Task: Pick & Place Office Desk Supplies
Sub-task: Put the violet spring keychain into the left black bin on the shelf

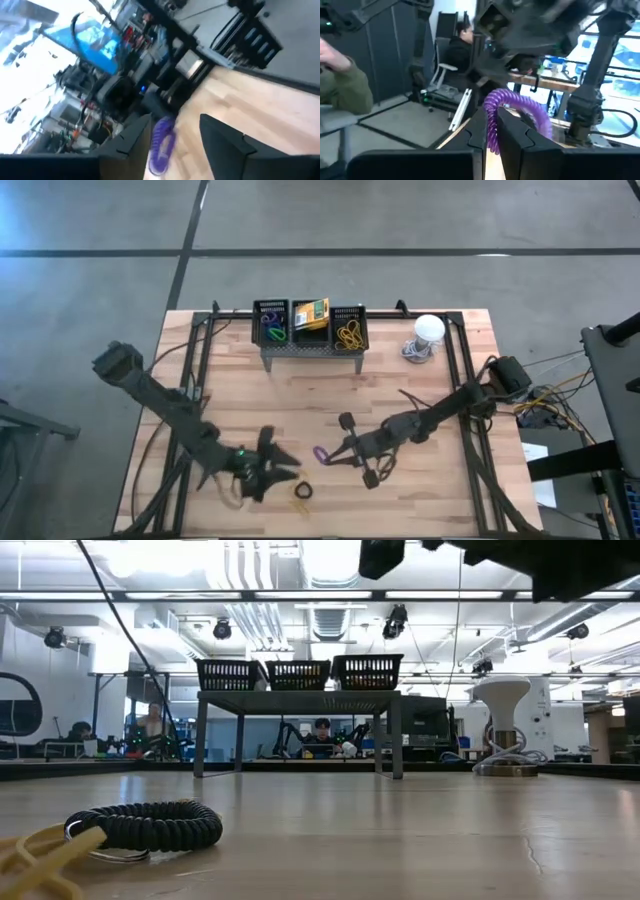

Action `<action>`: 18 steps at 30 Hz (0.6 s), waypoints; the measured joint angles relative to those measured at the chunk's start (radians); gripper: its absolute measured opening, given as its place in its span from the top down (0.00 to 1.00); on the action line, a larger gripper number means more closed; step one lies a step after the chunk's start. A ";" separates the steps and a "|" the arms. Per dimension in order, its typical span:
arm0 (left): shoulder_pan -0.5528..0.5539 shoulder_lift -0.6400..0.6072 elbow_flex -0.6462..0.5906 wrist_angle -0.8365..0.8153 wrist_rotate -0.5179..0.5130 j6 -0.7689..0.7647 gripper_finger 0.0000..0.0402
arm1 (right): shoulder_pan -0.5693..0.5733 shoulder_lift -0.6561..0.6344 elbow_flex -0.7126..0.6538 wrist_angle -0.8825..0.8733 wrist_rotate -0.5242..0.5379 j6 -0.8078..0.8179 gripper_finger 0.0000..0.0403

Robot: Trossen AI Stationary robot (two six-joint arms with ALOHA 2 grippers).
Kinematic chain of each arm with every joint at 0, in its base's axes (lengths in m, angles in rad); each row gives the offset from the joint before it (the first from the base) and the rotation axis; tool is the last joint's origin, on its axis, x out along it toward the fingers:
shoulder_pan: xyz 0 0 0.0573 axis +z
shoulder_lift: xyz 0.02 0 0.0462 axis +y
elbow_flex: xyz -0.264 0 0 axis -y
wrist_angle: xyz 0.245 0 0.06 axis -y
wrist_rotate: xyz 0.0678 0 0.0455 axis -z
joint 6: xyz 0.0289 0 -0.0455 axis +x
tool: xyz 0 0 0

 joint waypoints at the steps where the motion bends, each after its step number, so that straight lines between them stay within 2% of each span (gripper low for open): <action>1: 0.035 0.010 0.010 -0.001 0.026 -0.015 0.55 | 0.003 -0.007 -0.004 -0.004 0.000 -0.001 0.94; 5: 0.144 0.040 0.010 -0.001 0.132 -0.102 0.46 | 0.002 0.005 -0.005 -0.012 0.000 -0.002 0.94; 9: 0.193 0.047 0.007 -0.032 0.161 -0.208 0.41 | 0.001 0.012 -0.004 -0.010 0.007 -0.005 0.94; 14: 0.203 0.049 0.004 -0.074 0.289 -0.218 0.44 | 0.002 0.014 -0.004 -0.011 0.008 -0.005 0.94; 18: 0.214 0.068 0.001 -0.065 0.274 -0.225 0.51 | 0.002 0.014 -0.004 -0.007 0.010 -0.005 0.94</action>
